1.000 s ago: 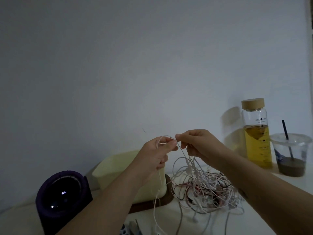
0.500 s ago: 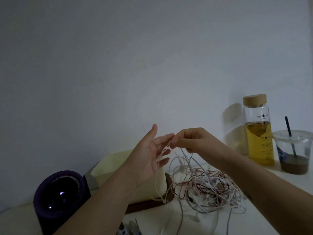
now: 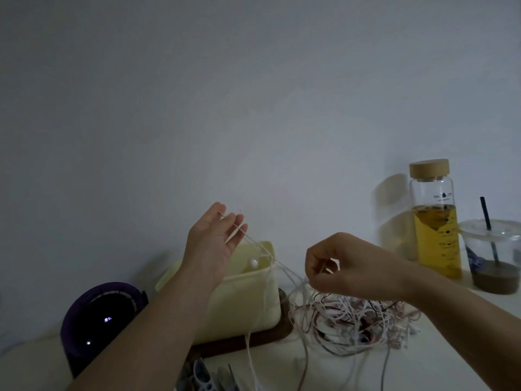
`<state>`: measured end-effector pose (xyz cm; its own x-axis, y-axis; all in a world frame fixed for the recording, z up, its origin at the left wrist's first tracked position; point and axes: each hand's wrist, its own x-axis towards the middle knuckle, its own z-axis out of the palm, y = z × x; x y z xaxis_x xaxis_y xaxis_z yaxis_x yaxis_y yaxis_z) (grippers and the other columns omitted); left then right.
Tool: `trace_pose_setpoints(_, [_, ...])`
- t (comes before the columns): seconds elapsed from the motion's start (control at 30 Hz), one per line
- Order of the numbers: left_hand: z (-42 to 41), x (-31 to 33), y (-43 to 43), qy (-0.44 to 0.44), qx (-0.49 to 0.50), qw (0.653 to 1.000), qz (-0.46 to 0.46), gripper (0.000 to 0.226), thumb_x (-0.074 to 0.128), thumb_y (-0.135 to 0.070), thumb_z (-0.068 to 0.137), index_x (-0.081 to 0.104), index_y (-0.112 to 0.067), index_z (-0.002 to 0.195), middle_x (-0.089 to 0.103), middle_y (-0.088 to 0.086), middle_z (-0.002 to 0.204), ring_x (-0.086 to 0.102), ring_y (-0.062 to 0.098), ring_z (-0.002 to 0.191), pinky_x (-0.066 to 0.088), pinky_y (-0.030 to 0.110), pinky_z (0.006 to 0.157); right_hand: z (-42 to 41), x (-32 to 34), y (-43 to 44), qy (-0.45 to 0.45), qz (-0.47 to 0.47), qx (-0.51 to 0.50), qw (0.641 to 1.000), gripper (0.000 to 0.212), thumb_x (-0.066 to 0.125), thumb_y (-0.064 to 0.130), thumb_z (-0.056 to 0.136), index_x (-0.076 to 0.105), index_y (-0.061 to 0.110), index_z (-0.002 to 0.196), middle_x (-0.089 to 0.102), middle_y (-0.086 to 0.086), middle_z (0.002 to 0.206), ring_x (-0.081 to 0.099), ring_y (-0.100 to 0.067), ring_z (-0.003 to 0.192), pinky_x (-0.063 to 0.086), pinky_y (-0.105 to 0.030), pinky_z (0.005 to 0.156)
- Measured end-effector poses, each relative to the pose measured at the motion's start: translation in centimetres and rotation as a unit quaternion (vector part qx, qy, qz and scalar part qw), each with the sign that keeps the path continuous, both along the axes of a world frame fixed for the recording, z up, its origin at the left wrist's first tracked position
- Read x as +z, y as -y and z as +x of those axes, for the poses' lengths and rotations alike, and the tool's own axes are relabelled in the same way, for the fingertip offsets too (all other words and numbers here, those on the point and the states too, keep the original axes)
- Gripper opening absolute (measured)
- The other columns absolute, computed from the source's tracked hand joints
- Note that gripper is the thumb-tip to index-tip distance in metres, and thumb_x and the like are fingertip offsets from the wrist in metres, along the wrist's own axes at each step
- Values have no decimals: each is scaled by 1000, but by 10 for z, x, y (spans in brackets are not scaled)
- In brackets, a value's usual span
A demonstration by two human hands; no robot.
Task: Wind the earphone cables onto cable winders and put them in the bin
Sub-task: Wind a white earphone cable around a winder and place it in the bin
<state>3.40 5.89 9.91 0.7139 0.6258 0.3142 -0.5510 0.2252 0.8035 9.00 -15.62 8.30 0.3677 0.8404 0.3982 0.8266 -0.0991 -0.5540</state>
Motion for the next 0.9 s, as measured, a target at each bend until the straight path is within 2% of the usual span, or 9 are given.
trace_pose_setpoints(0.03, [0,1,-5,-4,4,1000,-8,45,49,9,93,42,4,138,50,16,136,63,14,78,57,23,61,2,0,3,-4,-17,-5,1000,26,60,9,81,58,25,60,54,12,58,46,0,56,39,-16,60])
trace_pose_setpoints(0.13, [-2,5,-16,-20,3,1000,-16,19,42,13,94,53,1,103,53,11,92,62,15,70,55,20,53,15,-2,11,-25,-63,-36,997,30,59,12,83,55,26,56,48,8,57,41,-6,55,36,-25,59])
trace_pose_setpoints(0.2, [-3,7,-20,-29,18,999,-16,22,38,15,95,49,-5,93,45,6,83,60,15,71,52,18,49,26,-4,15,-21,-99,-65,993,29,59,15,83,53,24,56,45,9,55,38,-5,51,33,-24,56])
trace_pose_setpoints(0.4, [-1,7,-26,-17,103,994,-13,42,35,18,92,51,-1,125,41,8,100,52,10,64,46,15,46,52,-19,11,-7,-183,-127,975,23,55,20,87,51,16,65,42,7,58,34,-2,46,29,-19,51])
trace_pose_setpoints(0.53, [1,3,-20,3,142,989,-30,48,34,16,91,45,-4,134,44,13,108,52,11,64,46,15,46,58,-20,4,-51,-39,-167,984,31,47,11,92,46,13,61,44,4,60,37,-9,55,34,-24,59])
trace_pose_setpoints(0.67, [0,-6,-7,-23,19,1000,-10,52,40,14,93,25,5,143,40,15,104,64,22,89,61,36,60,59,-19,-2,-310,186,-108,926,23,40,7,95,54,1,78,63,-9,78,53,-17,55,51,-46,87])
trace_pose_setpoints(0.8, [0,-7,15,-71,-76,994,19,17,45,12,93,48,0,105,36,20,131,62,27,110,59,52,68,43,-10,-16,-479,214,18,851,22,32,9,99,48,1,87,66,-20,110,69,-34,82,53,-43,85])
trace_pose_setpoints(0.83, [-1,-7,21,-76,-93,992,26,27,46,11,93,47,1,118,31,20,147,62,27,112,58,54,68,39,-9,-20,-483,201,30,852,24,31,9,99,48,3,84,67,-20,107,68,-34,88,52,-42,85])
trace_pose_setpoints(0.9, [2,-7,26,-71,-110,991,24,68,47,11,92,14,0,150,13,19,159,62,28,112,60,48,64,34,-12,-29,-408,163,5,899,25,32,9,99,48,5,81,69,-18,93,64,-29,83,51,-36,77])
